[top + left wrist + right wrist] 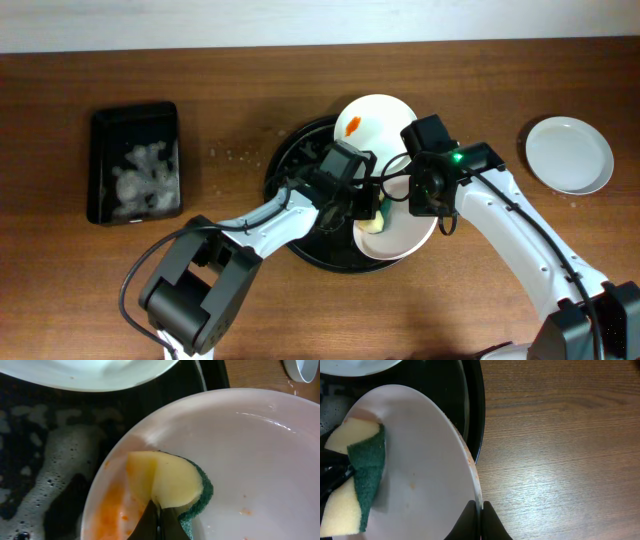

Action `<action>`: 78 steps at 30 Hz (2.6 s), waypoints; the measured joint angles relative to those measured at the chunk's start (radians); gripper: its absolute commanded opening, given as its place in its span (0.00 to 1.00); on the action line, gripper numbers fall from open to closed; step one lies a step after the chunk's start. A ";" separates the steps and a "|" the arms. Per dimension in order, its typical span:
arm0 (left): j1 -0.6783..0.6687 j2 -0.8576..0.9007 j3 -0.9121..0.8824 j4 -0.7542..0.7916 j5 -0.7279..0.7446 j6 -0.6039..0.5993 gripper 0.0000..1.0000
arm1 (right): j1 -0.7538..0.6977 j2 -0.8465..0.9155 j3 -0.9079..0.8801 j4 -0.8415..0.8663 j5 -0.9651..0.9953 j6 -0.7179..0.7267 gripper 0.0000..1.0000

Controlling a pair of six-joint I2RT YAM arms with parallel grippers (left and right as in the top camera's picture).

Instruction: Clean dirty plates on tray and stack at the side

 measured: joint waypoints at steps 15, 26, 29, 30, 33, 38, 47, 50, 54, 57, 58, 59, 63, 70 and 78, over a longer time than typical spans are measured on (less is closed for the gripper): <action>0.064 -0.055 -0.001 -0.060 -0.074 0.021 0.00 | 0.000 0.000 0.000 0.004 -0.007 -0.006 0.04; 0.136 -0.216 -0.001 -0.145 -0.120 0.040 0.01 | 0.000 0.000 0.137 -0.060 0.091 -0.147 0.04; 0.169 -0.216 -0.003 -0.184 -0.171 0.071 0.01 | 0.000 -0.001 0.208 -0.072 0.130 -0.230 0.04; 0.176 -0.216 -0.004 -0.198 -0.194 0.077 0.01 | 0.000 -0.001 0.225 -0.073 0.146 -0.256 0.04; 0.190 -0.216 -0.005 -0.222 -0.254 0.091 0.01 | 0.013 -0.001 0.244 -0.082 0.231 -0.337 0.04; 0.193 -0.216 -0.005 -0.220 -0.307 0.102 0.01 | 0.099 -0.001 0.245 -0.091 0.348 -0.492 0.04; 0.193 -0.216 -0.005 -0.223 -0.324 0.102 0.01 | 0.229 -0.001 0.245 -0.090 0.483 -0.640 0.04; 0.193 -0.216 -0.005 -0.223 -0.324 0.102 0.01 | 0.240 -0.001 0.245 -0.087 0.524 -0.652 0.04; 0.193 -0.216 -0.005 -0.223 -0.324 0.102 0.01 | 0.248 0.001 0.245 -0.040 0.600 -0.668 0.04; 0.193 -0.216 -0.005 -0.223 -0.324 0.102 0.01 | 0.255 0.006 0.245 -0.017 0.630 -0.670 0.04; 0.193 -0.216 -0.005 -0.222 -0.324 0.102 0.01 | 0.261 0.007 0.245 -0.016 0.640 -0.669 0.04; 0.193 -0.216 -0.005 -0.223 -0.324 0.102 0.01 | 0.269 0.008 0.245 -0.016 0.653 -0.670 0.04; 0.193 -0.216 -0.005 -0.223 -0.324 0.102 0.01 | 0.315 0.011 0.245 -0.017 0.704 -0.673 0.04; 0.193 -0.216 -0.005 -0.223 -0.324 0.102 0.01 | 0.384 0.035 0.245 0.006 0.811 -0.660 0.04; 0.193 -0.216 -0.005 -0.222 -0.324 0.102 0.01 | 0.391 0.039 0.244 0.006 0.891 -0.618 0.04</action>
